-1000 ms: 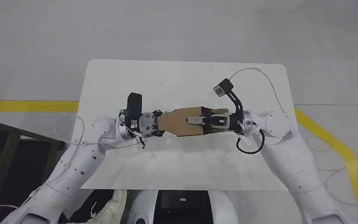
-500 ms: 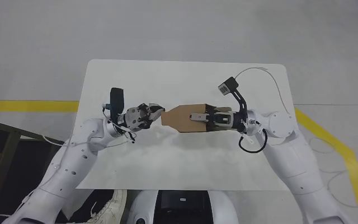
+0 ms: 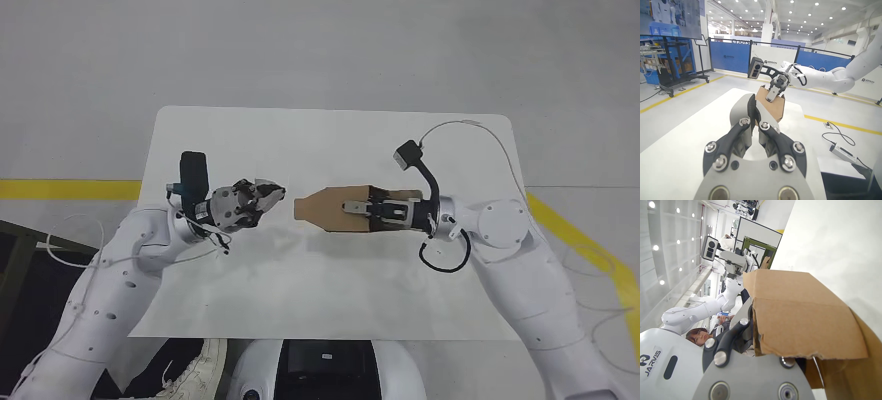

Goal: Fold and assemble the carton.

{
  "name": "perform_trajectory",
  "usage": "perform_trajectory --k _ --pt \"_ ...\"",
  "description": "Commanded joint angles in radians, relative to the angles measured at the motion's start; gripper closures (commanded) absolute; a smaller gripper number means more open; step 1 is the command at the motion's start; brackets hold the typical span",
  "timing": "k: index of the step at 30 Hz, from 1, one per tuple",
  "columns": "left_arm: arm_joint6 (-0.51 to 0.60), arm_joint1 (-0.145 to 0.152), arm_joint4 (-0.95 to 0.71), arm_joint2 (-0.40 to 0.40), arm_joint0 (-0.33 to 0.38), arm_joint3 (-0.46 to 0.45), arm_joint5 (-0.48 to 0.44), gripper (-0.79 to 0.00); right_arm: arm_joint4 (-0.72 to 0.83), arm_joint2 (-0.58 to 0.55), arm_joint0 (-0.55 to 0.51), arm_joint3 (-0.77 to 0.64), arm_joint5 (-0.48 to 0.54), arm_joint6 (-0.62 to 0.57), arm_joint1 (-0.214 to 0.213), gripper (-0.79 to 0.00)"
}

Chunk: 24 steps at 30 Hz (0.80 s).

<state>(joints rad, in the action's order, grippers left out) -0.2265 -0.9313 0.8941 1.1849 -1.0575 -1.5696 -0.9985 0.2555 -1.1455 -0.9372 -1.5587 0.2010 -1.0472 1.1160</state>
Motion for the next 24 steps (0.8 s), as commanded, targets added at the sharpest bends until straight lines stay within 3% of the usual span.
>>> perform_trajectory --k 1,16,24 --pt "0.035 0.0 -0.015 0.002 -0.004 -0.018 0.012 -0.785 -0.009 0.001 0.0 -0.004 -0.005 0.004 -0.001 0.0" --pt "0.245 -0.016 -0.076 -0.048 0.048 -0.042 0.112 -0.785 -0.028 0.012 0.001 -0.029 -0.012 0.012 -0.003 0.0" --pt "0.266 -0.027 -0.098 -0.061 0.059 -0.009 0.146 -0.785 0.003 0.015 -0.001 -0.037 -0.002 0.005 -0.003 0.0"
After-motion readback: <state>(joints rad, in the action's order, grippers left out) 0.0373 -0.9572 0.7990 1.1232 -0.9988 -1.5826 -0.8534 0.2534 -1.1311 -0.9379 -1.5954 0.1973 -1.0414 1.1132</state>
